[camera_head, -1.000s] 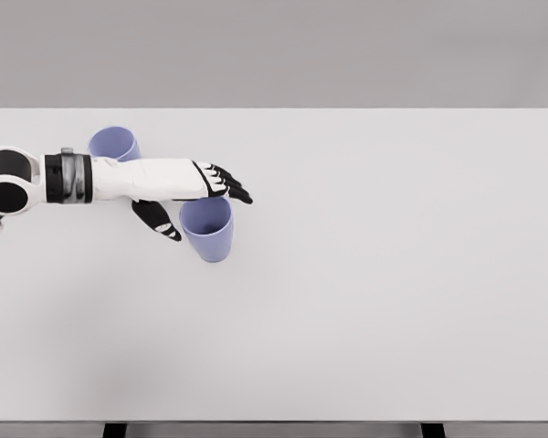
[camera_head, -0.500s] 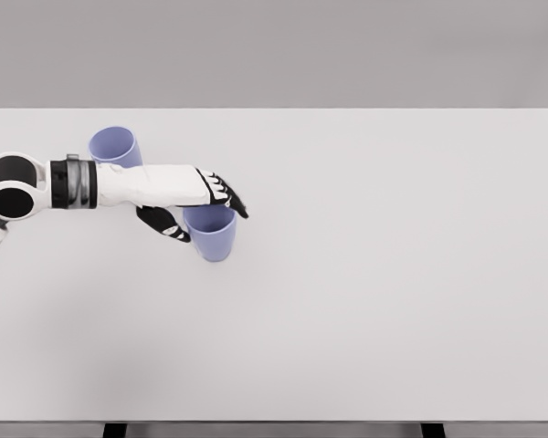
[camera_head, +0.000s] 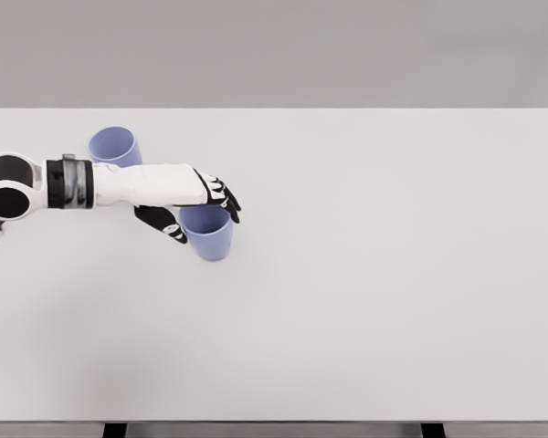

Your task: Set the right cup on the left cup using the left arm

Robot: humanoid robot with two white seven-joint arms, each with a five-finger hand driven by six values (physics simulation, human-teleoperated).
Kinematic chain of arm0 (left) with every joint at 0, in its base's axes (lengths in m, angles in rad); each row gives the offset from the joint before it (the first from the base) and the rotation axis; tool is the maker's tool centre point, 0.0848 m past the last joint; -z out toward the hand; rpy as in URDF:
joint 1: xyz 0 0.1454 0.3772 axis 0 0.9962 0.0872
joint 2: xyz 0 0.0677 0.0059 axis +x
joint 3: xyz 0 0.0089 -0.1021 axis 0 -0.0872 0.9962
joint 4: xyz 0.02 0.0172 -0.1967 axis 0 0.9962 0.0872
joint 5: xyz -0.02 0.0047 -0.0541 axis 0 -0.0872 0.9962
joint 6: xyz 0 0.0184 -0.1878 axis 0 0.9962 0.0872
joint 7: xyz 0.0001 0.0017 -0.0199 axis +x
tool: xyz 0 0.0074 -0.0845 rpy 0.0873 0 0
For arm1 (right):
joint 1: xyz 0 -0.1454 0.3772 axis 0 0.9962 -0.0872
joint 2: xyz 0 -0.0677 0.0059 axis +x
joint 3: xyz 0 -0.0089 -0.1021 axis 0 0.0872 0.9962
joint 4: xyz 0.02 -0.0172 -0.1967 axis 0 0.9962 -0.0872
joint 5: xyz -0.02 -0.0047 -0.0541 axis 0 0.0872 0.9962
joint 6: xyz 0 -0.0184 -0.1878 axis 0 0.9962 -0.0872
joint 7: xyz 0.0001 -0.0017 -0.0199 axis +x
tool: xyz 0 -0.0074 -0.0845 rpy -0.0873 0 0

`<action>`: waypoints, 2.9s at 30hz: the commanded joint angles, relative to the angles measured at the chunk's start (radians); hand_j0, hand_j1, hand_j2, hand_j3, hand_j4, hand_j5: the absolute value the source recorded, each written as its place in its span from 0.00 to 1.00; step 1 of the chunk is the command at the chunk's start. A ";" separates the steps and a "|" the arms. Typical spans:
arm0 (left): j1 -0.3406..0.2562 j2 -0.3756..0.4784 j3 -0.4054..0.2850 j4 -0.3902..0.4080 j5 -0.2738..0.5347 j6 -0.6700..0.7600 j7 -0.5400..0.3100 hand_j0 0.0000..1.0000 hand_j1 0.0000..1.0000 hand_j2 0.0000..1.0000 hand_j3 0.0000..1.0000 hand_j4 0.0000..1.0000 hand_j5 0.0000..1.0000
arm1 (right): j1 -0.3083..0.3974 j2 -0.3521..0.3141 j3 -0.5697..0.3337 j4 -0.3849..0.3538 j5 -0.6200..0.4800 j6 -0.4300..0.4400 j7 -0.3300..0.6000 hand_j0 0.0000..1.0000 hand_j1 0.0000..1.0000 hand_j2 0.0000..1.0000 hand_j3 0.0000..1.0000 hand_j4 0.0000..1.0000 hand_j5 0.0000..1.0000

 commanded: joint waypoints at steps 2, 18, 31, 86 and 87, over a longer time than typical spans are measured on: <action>-0.005 0.006 0.011 -0.005 0.016 0.002 0.000 0.62 0.62 0.62 0.62 0.62 0.62 | 0.002 0.000 0.000 0.000 -0.001 0.000 0.000 1.00 1.00 1.00 1.00 1.00 1.00; -0.115 0.193 0.043 -0.050 0.171 0.002 0.000 0.59 0.59 0.59 0.59 0.59 0.59 | 0.002 0.000 0.000 0.000 0.001 0.000 -0.001 1.00 1.00 1.00 1.00 1.00 1.00; -0.218 0.249 0.040 -0.022 0.203 0.002 -0.010 0.60 0.60 0.60 0.60 0.60 0.60 | 0.002 0.000 0.000 0.000 0.001 0.000 0.000 1.00 1.00 1.00 1.00 1.00 1.00; -0.273 0.156 0.002 0.295 0.172 0.002 -0.033 0.62 0.62 0.62 0.62 0.62 0.62 | 0.002 0.000 0.000 0.000 0.001 -0.001 -0.001 1.00 1.00 1.00 1.00 1.00 1.00; -0.272 0.154 0.002 0.298 0.172 0.002 -0.033 0.62 0.62 0.62 0.62 0.62 0.62 | 0.002 0.000 0.000 0.000 -0.001 0.000 0.000 1.00 1.00 1.00 1.00 1.00 1.00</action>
